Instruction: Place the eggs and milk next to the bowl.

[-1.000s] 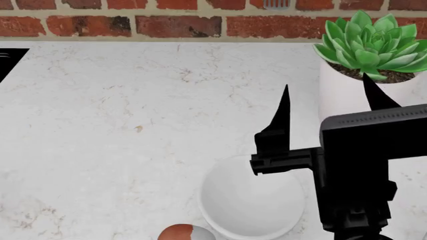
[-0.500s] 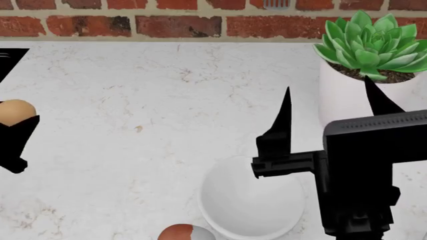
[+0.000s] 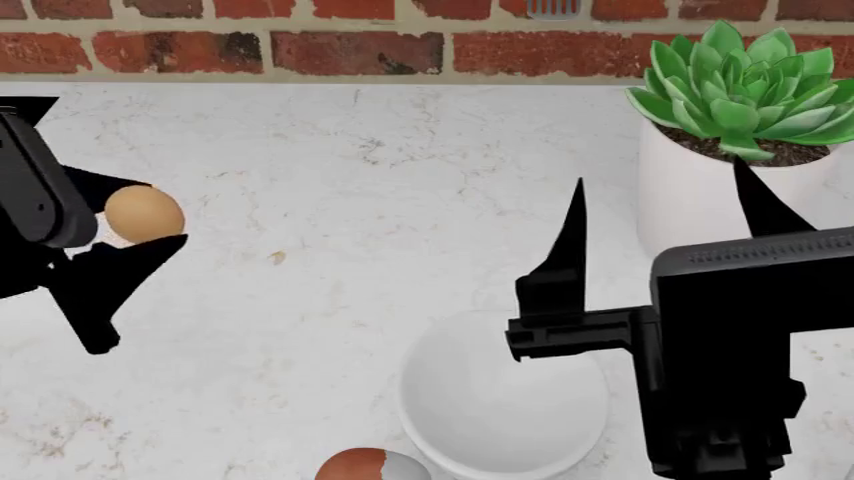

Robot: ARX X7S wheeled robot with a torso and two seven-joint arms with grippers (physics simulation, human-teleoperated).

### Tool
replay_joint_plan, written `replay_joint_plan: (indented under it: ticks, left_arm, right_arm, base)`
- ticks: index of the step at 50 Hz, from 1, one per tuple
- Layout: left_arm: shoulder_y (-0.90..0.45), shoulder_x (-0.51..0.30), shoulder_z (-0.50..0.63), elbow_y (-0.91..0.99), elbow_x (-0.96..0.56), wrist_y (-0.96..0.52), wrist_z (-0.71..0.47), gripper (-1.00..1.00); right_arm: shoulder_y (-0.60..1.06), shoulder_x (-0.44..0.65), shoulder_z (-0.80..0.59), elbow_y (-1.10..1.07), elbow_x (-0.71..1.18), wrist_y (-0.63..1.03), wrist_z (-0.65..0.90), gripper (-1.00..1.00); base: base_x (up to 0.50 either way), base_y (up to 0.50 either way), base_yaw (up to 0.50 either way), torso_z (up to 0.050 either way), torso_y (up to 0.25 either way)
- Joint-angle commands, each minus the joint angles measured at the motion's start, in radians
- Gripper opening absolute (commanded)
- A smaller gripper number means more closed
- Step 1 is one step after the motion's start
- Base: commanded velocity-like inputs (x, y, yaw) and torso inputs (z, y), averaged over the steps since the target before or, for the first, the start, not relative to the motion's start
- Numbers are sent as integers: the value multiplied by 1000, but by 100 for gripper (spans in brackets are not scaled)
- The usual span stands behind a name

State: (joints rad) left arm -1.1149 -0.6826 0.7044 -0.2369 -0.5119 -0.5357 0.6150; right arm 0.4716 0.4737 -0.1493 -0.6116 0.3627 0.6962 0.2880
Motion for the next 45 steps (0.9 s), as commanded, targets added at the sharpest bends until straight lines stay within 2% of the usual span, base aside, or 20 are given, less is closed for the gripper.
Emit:
replay_joint_plan:
  ticks: [1, 18, 31, 45]
  left_arm:
    - [-103, 111, 95, -114, 112, 70, 155, -100]
    - [-174, 215, 209, -276, 200, 222, 305, -100]
    - [-209, 304, 259, -414, 238, 307, 373, -100]
    - [-204, 360, 293, -501, 261, 380, 408, -100]
  right_arm:
    - [-18, -10, 36, -19, -11, 0, -18, 100]
    - [-47, -2, 53, -27, -6, -11, -11, 100]
    - [-44, 2, 48, -18, -8, -10, -9, 100]
    - [-31, 7, 41, -24, -4, 13, -3, 100]
  base:
    - [0, 0, 0, 0, 0]
    - [0, 0, 0, 0, 0]
    - [0, 0, 0, 0, 0]
    - [0, 0, 0, 0, 0]
